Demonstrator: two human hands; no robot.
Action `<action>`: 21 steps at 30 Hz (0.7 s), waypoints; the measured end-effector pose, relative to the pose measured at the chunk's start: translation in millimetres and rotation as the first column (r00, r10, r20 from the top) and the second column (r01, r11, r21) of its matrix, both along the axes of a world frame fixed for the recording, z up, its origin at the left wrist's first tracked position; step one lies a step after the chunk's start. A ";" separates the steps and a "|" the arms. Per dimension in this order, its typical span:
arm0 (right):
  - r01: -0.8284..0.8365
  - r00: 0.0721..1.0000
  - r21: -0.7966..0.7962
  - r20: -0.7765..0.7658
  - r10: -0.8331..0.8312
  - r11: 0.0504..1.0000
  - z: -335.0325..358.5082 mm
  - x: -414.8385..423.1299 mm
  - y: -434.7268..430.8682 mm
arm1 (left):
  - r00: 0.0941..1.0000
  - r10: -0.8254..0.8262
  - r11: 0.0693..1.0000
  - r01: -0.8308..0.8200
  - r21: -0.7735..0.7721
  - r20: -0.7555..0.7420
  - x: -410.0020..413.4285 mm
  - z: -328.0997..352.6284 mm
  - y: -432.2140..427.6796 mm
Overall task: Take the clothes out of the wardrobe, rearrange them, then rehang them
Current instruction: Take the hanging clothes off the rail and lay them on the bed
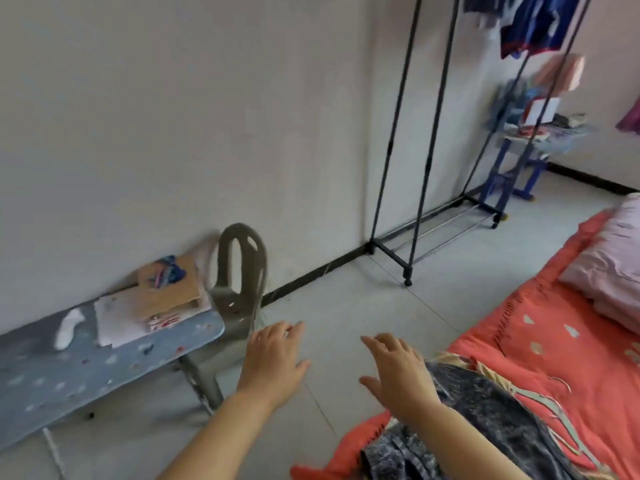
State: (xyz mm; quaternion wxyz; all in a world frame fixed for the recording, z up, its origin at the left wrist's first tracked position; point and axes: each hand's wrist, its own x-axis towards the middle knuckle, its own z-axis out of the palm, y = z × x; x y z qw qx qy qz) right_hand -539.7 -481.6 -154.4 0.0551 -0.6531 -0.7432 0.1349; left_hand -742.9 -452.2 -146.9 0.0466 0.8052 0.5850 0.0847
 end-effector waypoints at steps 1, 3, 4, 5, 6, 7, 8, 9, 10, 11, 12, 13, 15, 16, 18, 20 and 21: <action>-0.060 0.998 0.019 0.003 0.060 0.998 11.2 -31.3 0.8 | 0.998 0.064 0.998 -0.064 0.009 -0.012 -33.7 11.9 -12.3; -0.171 0.985 0.045 0.004 0.171 0.984 32.5 -96.2 -1.8 | 0.984 0.176 0.982 -0.175 0.074 -0.017 -101.6 33.4 -41.4; -0.228 0.974 0.057 0.008 0.228 0.972 42.2 -130.3 -5.4 | 0.974 0.226 0.967 -0.223 0.125 -0.012 -135.6 41.6 -57.9; -0.286 0.958 0.072 0.015 0.286 0.955 50.4 -164.9 -10.4 | 0.961 0.276 0.951 -0.269 0.152 -0.028 -170.5 45.7 -76.5; -0.343 0.939 0.086 0.021 0.342 0.935 58.0 -199.7 -16.5 | 0.942 0.333 0.930 -0.322 0.178 -0.033 -205.0 49.2 -95.5; -0.396 0.918 0.098 0.028 0.396 0.913 64.7 -234.9 -23.5 | 0.919 0.392 0.906 -0.378 0.191 -0.043 -238.7 53.2 -115.6; -0.448 0.894 0.109 0.036 0.447 0.887 70.9 -269.7 -31.2 | 0.891 0.451 0.878 -0.432 0.206 -0.054 -271.3 57.3 -136.5; -0.497 0.868 0.118 0.045 0.495 0.860 76.2 -303.8 -39.9 | 0.861 0.505 0.849 -0.483 0.214 -0.063 -302.5 61.2 -158.9; -0.546 0.838 0.129 0.055 0.543 0.828 81.3 -338.0 -49.8 | 0.828 0.557 0.818 -0.532 0.221 -0.069 -333.3 64.4 -182.4; -0.594 0.804 0.138 0.061 0.591 0.793 85.7 -371.2 -60.5 | 0.794 0.604 0.784 -0.576 0.229 -0.069 -362.3 68.6 -206.0; -0.640 0.767 0.144 0.061 0.639 0.755 89.8 -402.7 -71.9 | 0.759 0.648 0.749 -0.620 0.233 -0.060 -388.7 72.3 -229.2; -0.687 0.724 0.144 0.056 0.688 0.712 93.5 -433.6 -83.8 | 0.716 0.697 0.704 -0.668 0.241 -0.050 -414.2 73.8 -252.4; -0.775 0.626 0.150 0.060 0.777 0.613 99.0 -492.3 -109.5 | 0.616 0.786 0.609 -0.757 0.236 -0.055 -456.9 80.4 -298.2; -0.811 0.578 0.154 0.065 0.813 0.564 101.9 -519.7 -122.8 | 0.562 0.825 0.560 -0.802 0.209 -0.054 -472.2 86.1 -321.3; -0.866 0.489 0.153 0.066 0.870 0.475 107.3 -568.7 -148.7 | 0.440 0.898 0.437 -0.884 0.164 -0.020 -496.8 94.6 -359.6; -0.913 0.391 0.150 0.065 0.918 0.378 110.7 -618.6 -175.3 | 0.328 0.945 0.321 -0.925 0.201 -0.001 -525.0 95.8 -396.3; -0.931 0.344 0.150 0.058 0.937 0.333 112.0 -641.5 -187.7 | 0.276 0.961 0.270 -0.941 0.205 -0.001 -537.5 96.5 -411.9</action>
